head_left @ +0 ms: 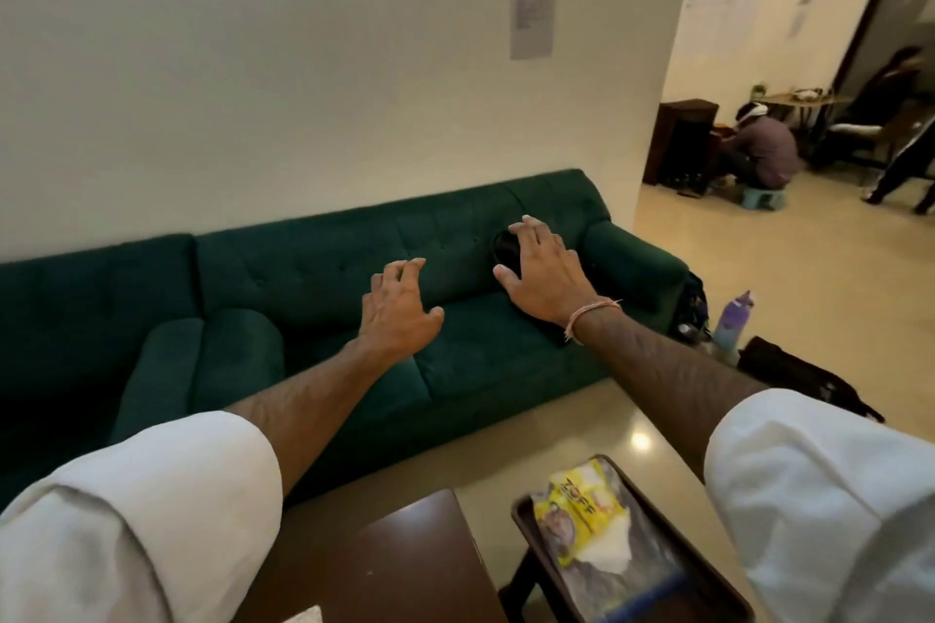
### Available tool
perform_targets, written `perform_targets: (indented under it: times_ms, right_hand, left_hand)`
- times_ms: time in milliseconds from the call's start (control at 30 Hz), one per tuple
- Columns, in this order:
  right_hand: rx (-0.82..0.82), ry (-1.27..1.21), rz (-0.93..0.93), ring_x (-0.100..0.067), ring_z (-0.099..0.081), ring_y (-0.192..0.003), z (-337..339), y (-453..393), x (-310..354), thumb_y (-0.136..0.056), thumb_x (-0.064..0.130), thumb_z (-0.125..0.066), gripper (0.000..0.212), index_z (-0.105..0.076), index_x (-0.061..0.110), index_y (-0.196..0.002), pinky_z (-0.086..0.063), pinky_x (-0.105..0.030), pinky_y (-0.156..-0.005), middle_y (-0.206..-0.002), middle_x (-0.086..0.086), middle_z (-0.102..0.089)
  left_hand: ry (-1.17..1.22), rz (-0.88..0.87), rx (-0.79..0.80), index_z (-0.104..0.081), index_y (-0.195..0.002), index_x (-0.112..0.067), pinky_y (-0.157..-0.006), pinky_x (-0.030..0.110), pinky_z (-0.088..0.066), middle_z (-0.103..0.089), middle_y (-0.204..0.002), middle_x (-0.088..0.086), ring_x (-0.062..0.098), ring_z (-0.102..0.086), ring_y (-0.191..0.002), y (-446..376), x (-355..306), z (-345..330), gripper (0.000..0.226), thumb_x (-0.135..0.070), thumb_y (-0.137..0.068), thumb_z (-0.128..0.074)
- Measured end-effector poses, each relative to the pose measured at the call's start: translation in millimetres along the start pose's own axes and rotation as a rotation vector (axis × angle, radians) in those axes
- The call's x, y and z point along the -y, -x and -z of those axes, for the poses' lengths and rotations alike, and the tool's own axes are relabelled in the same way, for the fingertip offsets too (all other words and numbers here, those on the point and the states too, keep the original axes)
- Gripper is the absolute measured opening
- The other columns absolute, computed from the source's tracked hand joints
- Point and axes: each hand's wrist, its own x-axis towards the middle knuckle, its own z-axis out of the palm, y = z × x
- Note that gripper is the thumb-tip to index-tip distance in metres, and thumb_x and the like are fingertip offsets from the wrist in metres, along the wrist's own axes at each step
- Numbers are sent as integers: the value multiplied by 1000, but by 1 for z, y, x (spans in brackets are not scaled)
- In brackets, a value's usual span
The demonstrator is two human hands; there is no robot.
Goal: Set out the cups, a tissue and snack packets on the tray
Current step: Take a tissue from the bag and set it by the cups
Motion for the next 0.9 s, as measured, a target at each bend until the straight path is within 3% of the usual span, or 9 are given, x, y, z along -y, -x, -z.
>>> perform_targets:
  times_ms: [333,467,800,900]
  right_hand:
    - [144,6,-267,-31,-35,-139,-93,79,-204,-92,39,-56,59,-36,15,-142,-33,-50,-109,-156,-8,-29]
    - [217,21,-357,-33,-43,-131,-150,125,-269,-90,37,-59,56,-40,14,-138,-40,-48,-101,-147,-9,-38]
    - [447,14,-567,-40,-50,-118,-281,252,-373,-90,31,-58,52,-42,8,-135,-45,-51,-95,-138,-15,-45]
    - [514,31,-616,-39,-49,-123,-313,287,-393,-90,31,-59,57,-40,8,-138,-45,-51,-100,-140,-17,-44]
  left_hand:
    - [42,-35,324,-35,-145,-24,-106,43,-37,-39,-145,3,25,-38,-130,32,-58,-218,73,-36,-81,-66]
    - [47,-24,467,-38,-144,-23,-105,41,-36,-39,-144,2,25,-37,-130,58,-66,-306,73,-38,-80,-67]
    - [27,-99,812,-42,-142,-21,-104,43,-39,-47,-140,10,32,-42,-130,155,-66,-487,69,-45,-82,-65]
    - [14,-139,913,-45,-137,-19,-100,42,-42,-53,-132,10,31,-49,-122,185,-65,-529,66,-47,-81,-64]
